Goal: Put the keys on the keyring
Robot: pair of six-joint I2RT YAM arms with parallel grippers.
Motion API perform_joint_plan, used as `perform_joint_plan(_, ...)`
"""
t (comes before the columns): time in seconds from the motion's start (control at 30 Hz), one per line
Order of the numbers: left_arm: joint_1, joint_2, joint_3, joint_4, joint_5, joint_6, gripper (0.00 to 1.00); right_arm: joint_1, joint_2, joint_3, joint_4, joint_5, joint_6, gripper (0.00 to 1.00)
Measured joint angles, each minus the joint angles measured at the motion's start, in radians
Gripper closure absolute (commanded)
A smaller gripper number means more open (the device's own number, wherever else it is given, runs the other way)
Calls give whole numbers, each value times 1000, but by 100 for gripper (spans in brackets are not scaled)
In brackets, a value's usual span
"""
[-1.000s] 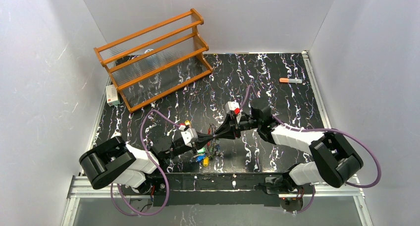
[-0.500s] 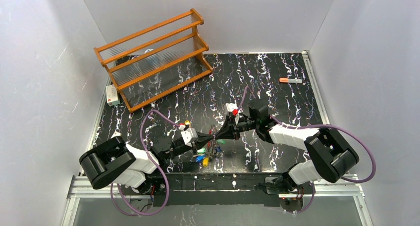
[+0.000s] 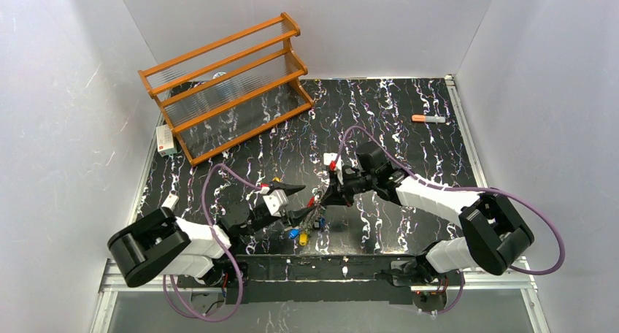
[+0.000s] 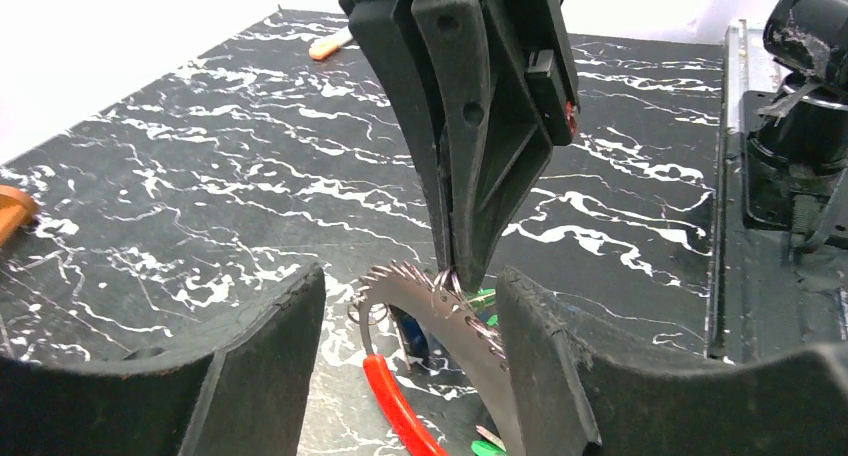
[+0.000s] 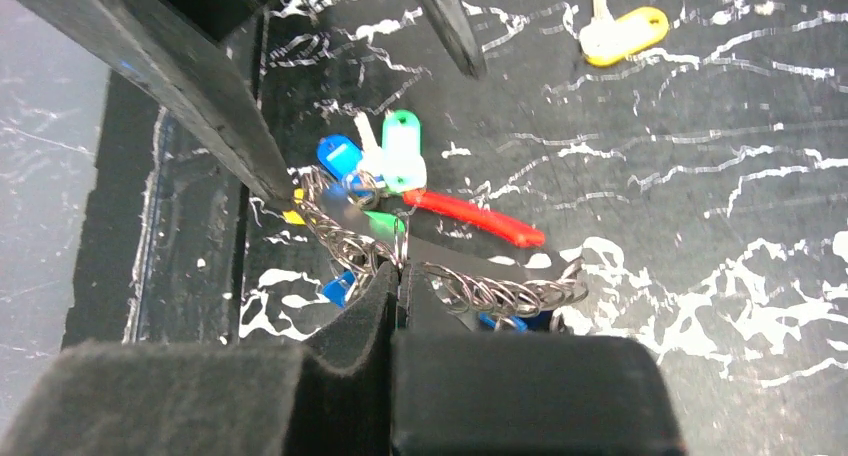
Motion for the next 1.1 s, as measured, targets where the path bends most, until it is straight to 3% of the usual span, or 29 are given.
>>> perform_joint_plan(0.23, 0, -130, 37, -266, 8, 140, 41, 77, 19, 121, -303, 208, -92, 99)
perform_joint_plan(0.47, 0, -158, 101, -547, 61, 281, 49, 180, 157, 235, -489, 418, -146, 99)
perform_joint_plan(0.83, 0, -2, 175, -675, 201, 358, 70, 233, 143, 224, -499, 454, -174, 99)
perform_joint_plan(1.1, 0, 72, 226, -671, 244, 360, 79, 234, 137, 222, -492, 442, -174, 99)
